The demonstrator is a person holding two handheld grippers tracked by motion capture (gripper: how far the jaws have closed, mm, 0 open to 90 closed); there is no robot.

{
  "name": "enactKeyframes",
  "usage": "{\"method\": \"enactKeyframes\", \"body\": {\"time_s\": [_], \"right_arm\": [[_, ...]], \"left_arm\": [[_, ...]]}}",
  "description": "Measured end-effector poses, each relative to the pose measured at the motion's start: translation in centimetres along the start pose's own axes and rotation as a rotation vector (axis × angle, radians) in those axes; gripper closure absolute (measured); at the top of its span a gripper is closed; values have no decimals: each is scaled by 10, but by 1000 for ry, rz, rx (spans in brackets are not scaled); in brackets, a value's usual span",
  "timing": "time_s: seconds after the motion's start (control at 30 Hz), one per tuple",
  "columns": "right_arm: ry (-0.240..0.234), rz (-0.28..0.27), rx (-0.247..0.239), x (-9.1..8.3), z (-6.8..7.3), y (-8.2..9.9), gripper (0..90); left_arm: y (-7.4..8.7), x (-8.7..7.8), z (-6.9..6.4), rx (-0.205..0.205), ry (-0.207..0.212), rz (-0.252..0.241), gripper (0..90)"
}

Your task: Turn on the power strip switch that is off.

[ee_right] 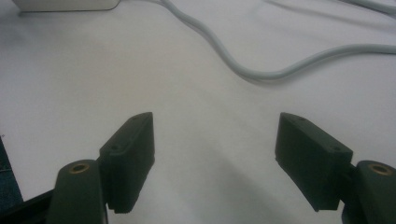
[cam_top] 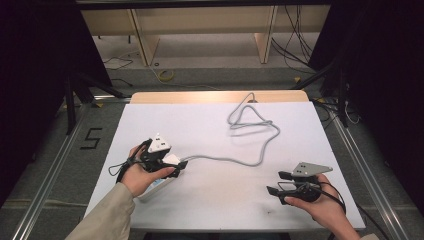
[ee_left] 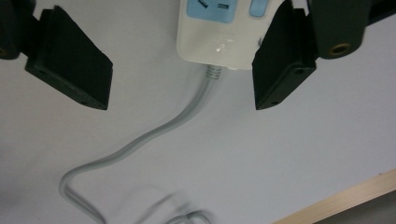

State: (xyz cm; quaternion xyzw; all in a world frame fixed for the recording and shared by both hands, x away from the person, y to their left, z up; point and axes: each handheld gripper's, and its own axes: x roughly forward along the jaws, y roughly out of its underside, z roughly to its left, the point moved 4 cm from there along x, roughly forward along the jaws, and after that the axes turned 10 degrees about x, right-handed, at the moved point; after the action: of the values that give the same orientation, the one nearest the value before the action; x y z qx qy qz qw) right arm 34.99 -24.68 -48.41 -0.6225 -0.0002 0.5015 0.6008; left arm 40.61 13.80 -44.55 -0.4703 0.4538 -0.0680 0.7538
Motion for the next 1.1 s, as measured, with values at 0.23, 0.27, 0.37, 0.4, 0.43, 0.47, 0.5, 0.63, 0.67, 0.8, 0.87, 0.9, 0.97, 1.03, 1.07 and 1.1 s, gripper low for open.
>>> {"method": "enactKeyframes", "body": {"time_s": [0.23, 0.27, 0.37, 0.4, 0.43, 0.47, 0.5, 0.63, 0.67, 0.8, 0.87, 0.9, 0.97, 1.03, 1.07, 1.1], "right_arm": [[1, -1, -1, 0, 0, 0, 290], [1, -3, 1, 0, 0, 0, 290], [0, -3, 1, 0, 0, 0, 290], [0, -3, 1, 0, 0, 0, 290], [0, -3, 1, 0, 0, 0, 290], [-1, -4, 0, 0, 0, 0, 290], [0, -3, 1, 0, 0, 0, 290], [-2, -6, 1, 0, 1, 0, 290], [-2, -6, 1, 0, 0, 0, 290], [-2, -4, 1, 0, 0, 0, 290], [-2, -5, 1, 0, 0, 0, 290], [-2, -5, 1, 0, 0, 0, 290], [-3, -5, 1, 0, 0, 0, 290], [-3, -4, 1, 0, 0, 0, 290], [-3, -5, 1, 0, 0, 0, 290], [-3, -5, 1, 0, 0, 0, 290]], "left_arm": [[-7, 5, -16, 11, 51, -17, 189], [-7, 5, -18, 10, 55, -19, 189], [-9, 8, -23, 24, 67, -21, 186], [-9, 9, -25, 28, 70, -22, 185], [-10, 9, -26, 31, 74, -25, 183], [-10, 10, -28, 36, 75, -27, 181], [-10, 10, -29, 45, 77, -27, 180], [-9, 12, -33, 70, 80, -28, 176], [-9, 13, -35, 80, 81, -30, 175], [-9, 17, -42, 109, 92, -32, 173], [-8, 19, -46, 120, 95, -31, 173], [-8, 20, -48, 128, 96, -29, 172], [-7, 22, -52, 139, 96, -34, 172], [-7, 23, -55, 149, 96, -43, 173], [-7, 24, -57, 157, 100, -45, 173], [-7, 24, -60, 159, 100, -50, 173]]}}
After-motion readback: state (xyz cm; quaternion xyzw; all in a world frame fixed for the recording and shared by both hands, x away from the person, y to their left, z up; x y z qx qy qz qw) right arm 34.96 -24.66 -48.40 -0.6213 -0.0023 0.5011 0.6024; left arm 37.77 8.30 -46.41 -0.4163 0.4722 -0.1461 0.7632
